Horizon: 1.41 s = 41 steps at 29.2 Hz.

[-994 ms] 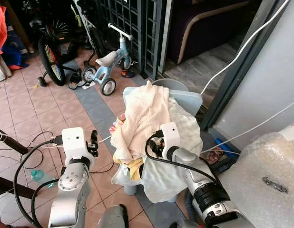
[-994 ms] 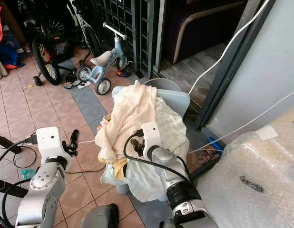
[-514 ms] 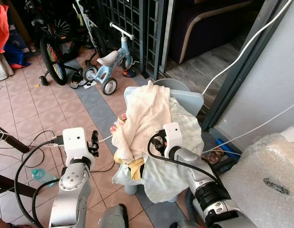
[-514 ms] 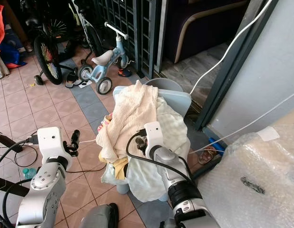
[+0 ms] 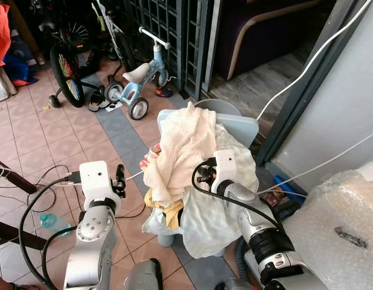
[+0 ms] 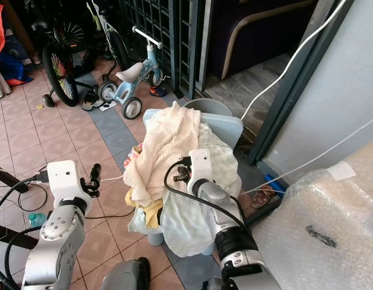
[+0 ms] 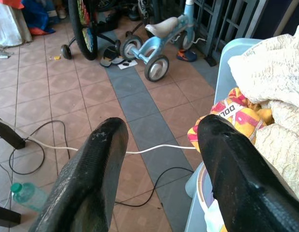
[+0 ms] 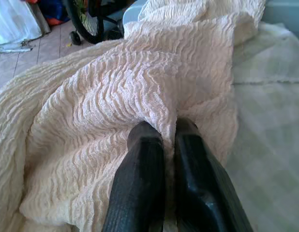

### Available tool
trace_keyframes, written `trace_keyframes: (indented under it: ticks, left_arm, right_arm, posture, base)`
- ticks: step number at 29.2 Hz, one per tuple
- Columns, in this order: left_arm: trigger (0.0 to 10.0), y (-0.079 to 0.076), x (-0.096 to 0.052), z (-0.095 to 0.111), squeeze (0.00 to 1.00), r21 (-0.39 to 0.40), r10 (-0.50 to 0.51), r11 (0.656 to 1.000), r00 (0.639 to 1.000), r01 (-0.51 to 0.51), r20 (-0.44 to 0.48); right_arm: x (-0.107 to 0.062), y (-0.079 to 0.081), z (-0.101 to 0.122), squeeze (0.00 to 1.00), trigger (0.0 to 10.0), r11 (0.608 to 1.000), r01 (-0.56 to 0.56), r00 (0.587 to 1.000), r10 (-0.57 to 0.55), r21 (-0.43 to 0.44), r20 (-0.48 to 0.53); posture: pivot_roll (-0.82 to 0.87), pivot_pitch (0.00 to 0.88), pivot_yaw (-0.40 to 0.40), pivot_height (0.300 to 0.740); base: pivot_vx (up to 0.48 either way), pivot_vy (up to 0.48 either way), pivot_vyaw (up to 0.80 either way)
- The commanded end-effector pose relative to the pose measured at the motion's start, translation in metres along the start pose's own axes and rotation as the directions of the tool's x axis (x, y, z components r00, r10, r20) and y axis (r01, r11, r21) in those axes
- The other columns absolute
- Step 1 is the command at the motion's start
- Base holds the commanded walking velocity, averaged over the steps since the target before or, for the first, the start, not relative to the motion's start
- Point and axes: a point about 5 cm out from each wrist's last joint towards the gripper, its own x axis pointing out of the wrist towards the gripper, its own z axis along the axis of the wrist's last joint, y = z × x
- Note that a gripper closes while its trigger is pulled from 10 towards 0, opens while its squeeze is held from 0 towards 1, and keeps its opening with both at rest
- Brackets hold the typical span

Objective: Clothes washing

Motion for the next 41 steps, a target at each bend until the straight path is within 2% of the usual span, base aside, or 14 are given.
trace_keyframes:
  ticks: [1,2,3,7,8,13,15,18,19,21,26,33,41]
  left_arm:
    - [10.0,0.0,-0.001,0.001,0.0,0.005,0.007,1.0,1.0,-0.007,0.009]
    - [10.0,-0.001,-0.001,0.0,0.0,0.0,0.005,1.0,1.0,-0.005,0.011]
    - [10.0,-0.004,0.0,0.002,0.0,-0.005,-0.017,1.0,1.0,0.017,0.026]
    - [10.0,-0.013,0.003,0.009,0.0,0.007,-0.048,0.999,0.996,0.048,0.071]
    - [10.0,-0.017,0.004,0.011,0.0,0.012,-0.06,0.998,0.995,0.059,0.081]
    - [10.0,-0.023,0.007,0.014,0.0,0.022,-0.092,0.996,0.991,0.09,0.095]
    - [10.0,-0.023,0.009,0.015,0.0,0.028,-0.096,0.995,0.99,0.093,0.101]
    - [10.0,-0.025,0.01,0.016,0.0,0.036,-0.102,0.994,0.989,0.099,0.107]
    - [10.0,-0.026,0.01,0.016,0.0,0.032,-0.106,0.994,0.988,0.103,0.11]
    - [10.0,-0.027,0.011,0.016,0.0,0.022,-0.101,0.995,0.988,0.099,0.114]
    - [10.0,-0.027,0.011,0.016,0.0,0.015,-0.08,0.997,0.991,0.079,0.105]
    - [10.0,-0.027,0.013,0.016,0.0,0.01,-0.077,0.997,0.992,0.077,0.104]
    - [10.0,-0.029,0.013,0.014,0.0,0.006,-0.078,0.997,0.992,0.078,0.099]
  right_arm:
    - [-0.003,-0.002,0.026,0.0,0.0,1.0,0.0,0.99,-0.003,0.018,0.138]
    - [-0.005,-0.003,0.036,0.0,0.0,1.0,0.006,0.981,-0.01,0.02,0.191]
    - [-0.009,-0.008,0.057,0.0,0.0,0.999,0.03,0.955,-0.037,0.028,0.293]
    - [-0.017,-0.019,0.084,0.0,0.0,0.994,0.092,0.907,-0.105,0.051,0.407]
    - [-0.021,-0.024,0.099,0.0,0.0,0.991,0.119,0.873,-0.135,0.064,0.468]
    - [-0.036,-0.05,0.141,0.0,0.0,0.962,0.265,0.768,-0.255,0.072,0.588]
    - [-0.046,-0.07,0.16,0.0,0.0,0.936,0.341,0.713,-0.319,0.088,0.624]
    - [-0.047,-0.078,0.163,0.0,0.0,0.927,0.365,0.714,-0.336,0.084,0.615]
    - [-0.047,-0.081,0.161,0.0,9.7,0.924,0.373,0.72,-0.343,0.081,0.604]
    - [-0.047,-0.085,0.158,0.0,10.0,0.918,0.387,0.723,-0.36,0.085,0.59]
    - [-0.044,-0.082,0.152,0.0,10.0,0.917,0.39,0.73,-0.367,0.09,0.577]
    - [-0.04,-0.074,0.147,0.0,10.0,0.927,0.368,0.748,-0.342,0.072,0.569]
    - [-0.04,-0.074,0.145,0.0,10.0,0.93,0.362,0.757,-0.328,0.055,0.565]
  posture:
    - [0.06,0.053,0.003,0.74]
    - [0.06,0.051,0.003,0.74]
    - [0.06,0.048,0.0,0.74]
    - [0.05,0.043,0.007,0.74]
    - [0.04,0.041,0.013,0.74]
    - [0.03,0.038,0.024,0.74]
    - [0.02,0.035,0.026,0.74]
    - [0.02,0.039,0.025,0.74]
    - [0.02,0.037,0.023,0.74]
    - [0.02,0.038,0.021,0.74]
    - [0.03,0.039,0.022,0.74]
    - [0.02,0.037,0.018,0.74]
    - [0.02,0.038,0.017,0.74]
  base:
    - [0.0,0.0,0.0]
    - [0.0,0.0,0.0]
    - [0.0,0.0,0.0]
    - [0.0,0.0,0.0]
    - [0.0,0.0,0.0]
    - [0.0,0.0,0.0]
    - [0.0,0.0,0.0]
    - [0.0,0.0,0.0]
    - [0.0,0.0,-0.52]
    - [0.0,0.0,-0.66]
    - [0.0,0.0,-0.8]
    - [-0.114,0.0,0.0]
    - [-0.277,-0.032,0.0]
